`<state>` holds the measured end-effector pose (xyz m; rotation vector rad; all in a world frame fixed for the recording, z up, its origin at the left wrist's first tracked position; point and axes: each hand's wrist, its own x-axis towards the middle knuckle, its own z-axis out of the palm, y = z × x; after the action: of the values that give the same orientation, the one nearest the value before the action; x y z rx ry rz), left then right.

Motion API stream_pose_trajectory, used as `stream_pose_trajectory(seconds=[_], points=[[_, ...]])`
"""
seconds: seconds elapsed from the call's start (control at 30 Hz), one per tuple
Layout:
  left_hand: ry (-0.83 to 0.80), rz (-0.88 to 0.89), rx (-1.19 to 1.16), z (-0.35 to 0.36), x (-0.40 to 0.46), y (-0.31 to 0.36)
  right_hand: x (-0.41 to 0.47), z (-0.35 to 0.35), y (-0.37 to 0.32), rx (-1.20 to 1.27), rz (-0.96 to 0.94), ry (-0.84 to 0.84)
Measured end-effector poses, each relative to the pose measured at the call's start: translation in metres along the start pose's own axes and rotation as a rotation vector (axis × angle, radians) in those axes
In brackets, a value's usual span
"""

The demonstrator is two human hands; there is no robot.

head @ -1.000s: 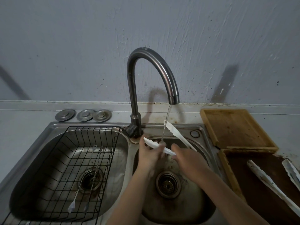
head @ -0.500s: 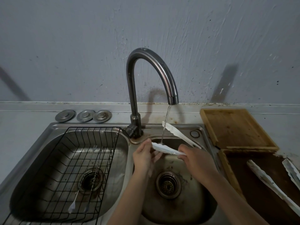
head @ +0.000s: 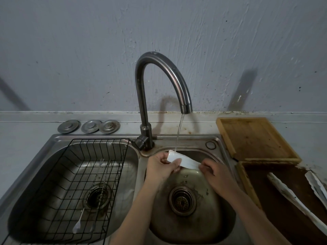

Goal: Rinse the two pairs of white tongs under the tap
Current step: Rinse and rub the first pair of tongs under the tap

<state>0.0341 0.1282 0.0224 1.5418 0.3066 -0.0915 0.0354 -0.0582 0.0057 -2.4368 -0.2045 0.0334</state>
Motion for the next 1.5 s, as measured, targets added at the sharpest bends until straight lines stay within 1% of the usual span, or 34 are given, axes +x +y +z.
stream_pose_trajectory(seconds=[0.1, 0.17, 0.2, 0.23, 0.3, 0.33, 0.37, 0.47, 0.57, 0.67, 0.73, 0.87, 1.0, 1.07, 1.13, 1.23, 1.33, 1.43, 1.5], points=[[0.005, 0.103, 0.168, 0.0, -0.002, -0.003, -0.001, 0.0, 0.002, 0.006, 0.006, -0.017], [0.033, 0.127, 0.252, -0.002, 0.001, -0.007, -0.003, 0.0, 0.002, 0.025, 0.019, -0.018], [0.067, 0.121, 0.221, -0.005, 0.004, -0.008, -0.003, 0.0, 0.002, 0.051, 0.037, -0.001], [0.113, 0.103, 0.142, -0.007, 0.005, -0.009, -0.004, 0.0, 0.003, 0.105, 0.063, 0.032], [0.197, 0.034, -0.027, -0.011, 0.012, -0.018, -0.003, -0.002, 0.006, 0.241, 0.142, 0.092], [0.21, -0.004, -0.054, -0.012, 0.014, -0.02, -0.003, -0.003, 0.005, 0.285, 0.184, 0.106], [0.205, -0.028, -0.04, -0.014, 0.016, -0.026, -0.003, -0.004, 0.004, 0.319, 0.22, 0.108], [0.103, -0.068, -0.01, -0.011, 0.017, -0.035, 0.0, -0.004, -0.004, 0.435, 0.313, 0.112], [-0.005, -0.1, -0.109, -0.001, 0.009, -0.033, 0.0, -0.001, -0.012, 0.444, 0.307, 0.121], [-0.01, -0.116, -0.287, 0.006, 0.008, -0.03, -0.003, 0.004, -0.013, 0.39, 0.251, 0.125], [-0.022, -0.111, -0.348, 0.006, 0.01, -0.029, -0.005, 0.006, -0.012, 0.388, 0.25, 0.141], [-0.024, -0.078, -0.327, 0.008, 0.006, -0.024, -0.007, 0.011, -0.009, 0.423, 0.29, 0.165], [-0.072, -0.002, -0.26, 0.005, 0.006, -0.024, -0.008, 0.012, -0.013, 0.422, 0.316, 0.162], [-0.108, 0.035, -0.235, 0.005, 0.006, -0.024, -0.008, 0.01, -0.015, 0.329, 0.293, 0.101], [-0.118, 0.032, -0.278, 0.008, 0.007, -0.026, -0.006, 0.008, -0.019, 0.222, 0.301, -0.047], [-0.135, 0.016, -0.335, 0.01, 0.006, -0.028, -0.002, 0.009, -0.024, 0.138, 0.345, -0.282], [-0.161, -0.057, -0.352, 0.006, 0.002, -0.03, 0.004, -0.001, -0.032, 0.041, 0.388, -0.43], [-0.11, -0.13, -0.385, 0.008, 0.003, -0.033, 0.01, -0.008, -0.041, 0.027, 0.495, -0.56], [-0.064, -0.171, -0.519, 0.013, 0.008, -0.036, 0.015, -0.005, -0.046, 0.009, 0.552, -0.614]])
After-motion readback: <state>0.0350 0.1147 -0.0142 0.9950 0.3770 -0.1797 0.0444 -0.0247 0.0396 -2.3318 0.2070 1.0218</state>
